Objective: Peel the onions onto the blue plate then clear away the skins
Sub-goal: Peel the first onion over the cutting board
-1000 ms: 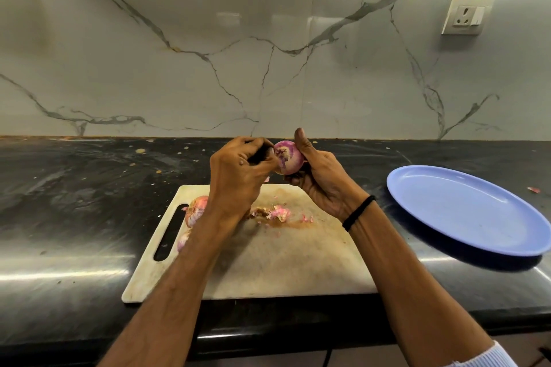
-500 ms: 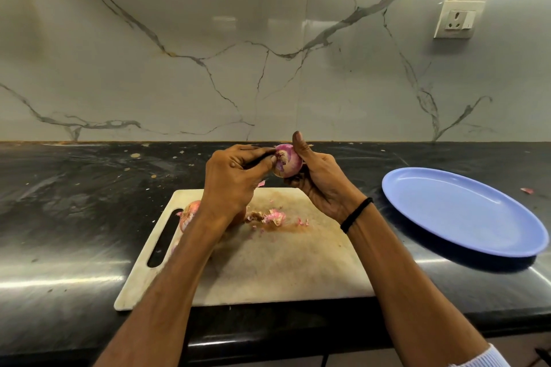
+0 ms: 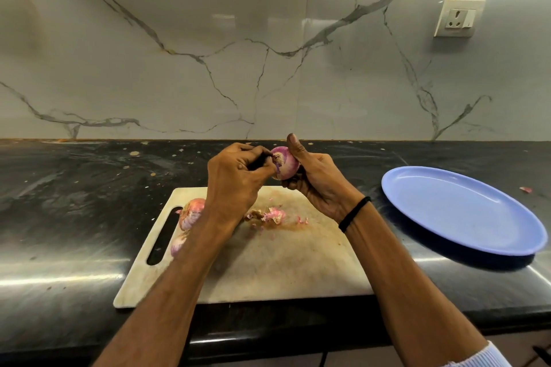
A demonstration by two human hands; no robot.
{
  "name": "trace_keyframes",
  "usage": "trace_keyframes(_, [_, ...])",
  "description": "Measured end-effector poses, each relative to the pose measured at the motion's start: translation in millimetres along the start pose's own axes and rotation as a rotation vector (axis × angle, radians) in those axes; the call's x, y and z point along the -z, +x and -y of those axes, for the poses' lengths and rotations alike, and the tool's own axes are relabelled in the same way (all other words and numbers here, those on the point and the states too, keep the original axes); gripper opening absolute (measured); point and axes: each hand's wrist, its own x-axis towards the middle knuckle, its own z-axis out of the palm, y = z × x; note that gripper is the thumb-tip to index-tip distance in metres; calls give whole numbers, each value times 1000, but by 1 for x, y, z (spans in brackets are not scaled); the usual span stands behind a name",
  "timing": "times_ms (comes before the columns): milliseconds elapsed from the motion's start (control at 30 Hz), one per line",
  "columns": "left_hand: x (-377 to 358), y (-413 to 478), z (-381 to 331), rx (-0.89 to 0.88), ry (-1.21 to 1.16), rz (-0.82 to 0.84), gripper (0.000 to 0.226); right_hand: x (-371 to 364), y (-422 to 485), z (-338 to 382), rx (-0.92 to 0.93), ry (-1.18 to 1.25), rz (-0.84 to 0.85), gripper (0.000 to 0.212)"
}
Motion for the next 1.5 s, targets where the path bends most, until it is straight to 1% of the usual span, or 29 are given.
trace_keyframes(133, [0,0,0,-12,49,24,35,-2,0,0,-19,-21,17,56])
trace_keyframes(233, [1,0,0,28,-18,-17,25,-2,-2,1,-25,15,69,58])
trace_keyframes(300, [2,1,0,60,-69,-60,21,-1,-5,3,-28,54,136,50])
trace_keyframes(367, [2,2,2,91,-113,-79,23,1,-7,4,-29,124,194,35])
trace_keyframes(433, [3,4,3,112,-154,-62,24,3,-8,5,-10,154,201,29])
trace_keyframes(600, [4,5,3,77,-163,26,27,5,-4,3,64,147,175,36])
trace_keyframes(700, [5,5,3,59,-133,33,26,6,-2,1,79,103,168,41])
trace_keyframes(867, [4,5,5,13,-61,41,24,8,0,-3,101,-5,145,43])
trace_keyframes(967, [3,4,4,13,-56,34,24,8,0,-3,99,-22,145,45])
trace_keyframes(1167, [-2,0,1,36,-67,23,21,6,-4,-1,94,-20,172,42])
trace_keyframes(1267, [-2,0,0,62,-79,-2,17,4,-4,0,74,16,197,46])
trace_keyframes(1400, [0,0,-4,129,-159,27,14,2,-7,3,52,106,229,49])
trace_keyframes(1500, [2,-1,-11,201,-255,43,9,1,-9,4,31,171,233,43])
